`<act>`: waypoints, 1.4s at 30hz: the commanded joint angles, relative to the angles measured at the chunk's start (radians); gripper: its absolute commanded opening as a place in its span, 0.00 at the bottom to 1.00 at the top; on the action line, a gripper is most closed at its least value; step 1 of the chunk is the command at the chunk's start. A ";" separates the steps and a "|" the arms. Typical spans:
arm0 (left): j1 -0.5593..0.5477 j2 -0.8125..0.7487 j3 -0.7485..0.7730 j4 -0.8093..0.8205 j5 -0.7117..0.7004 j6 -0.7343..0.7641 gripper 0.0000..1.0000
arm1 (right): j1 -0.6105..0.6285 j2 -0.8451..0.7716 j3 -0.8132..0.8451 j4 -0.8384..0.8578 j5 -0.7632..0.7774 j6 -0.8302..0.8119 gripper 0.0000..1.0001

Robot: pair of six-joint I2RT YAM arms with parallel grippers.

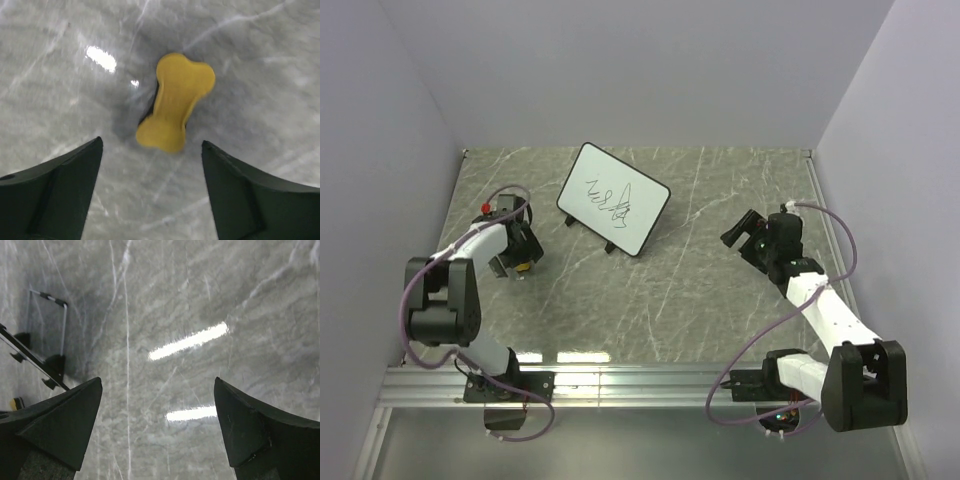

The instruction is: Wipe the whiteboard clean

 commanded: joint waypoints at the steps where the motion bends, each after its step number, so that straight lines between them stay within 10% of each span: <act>1: 0.011 0.074 0.056 0.078 -0.044 0.049 0.80 | 0.023 -0.035 -0.020 -0.018 0.002 -0.021 1.00; 12: 0.020 0.203 0.088 0.143 -0.048 0.055 0.56 | 0.109 -0.003 0.015 -0.006 0.006 -0.113 1.00; 17: 0.020 0.225 0.094 0.133 -0.009 0.037 0.00 | 0.120 0.121 0.165 0.037 -0.201 -0.159 0.99; 20: 0.017 0.179 0.091 0.099 0.032 0.019 0.00 | 0.113 0.326 0.396 -0.112 -0.350 -0.225 0.93; 23: 0.002 0.087 0.088 0.075 0.061 0.000 0.00 | 0.124 0.564 0.630 -0.248 -0.556 -0.264 0.61; 31: -0.090 -0.027 0.206 -0.024 0.078 -0.050 0.00 | 0.165 0.695 0.682 0.085 -0.619 -0.092 0.90; 42: -0.219 -0.019 0.303 -0.036 0.084 -0.057 0.00 | 0.238 0.861 0.837 0.221 -0.590 0.009 0.90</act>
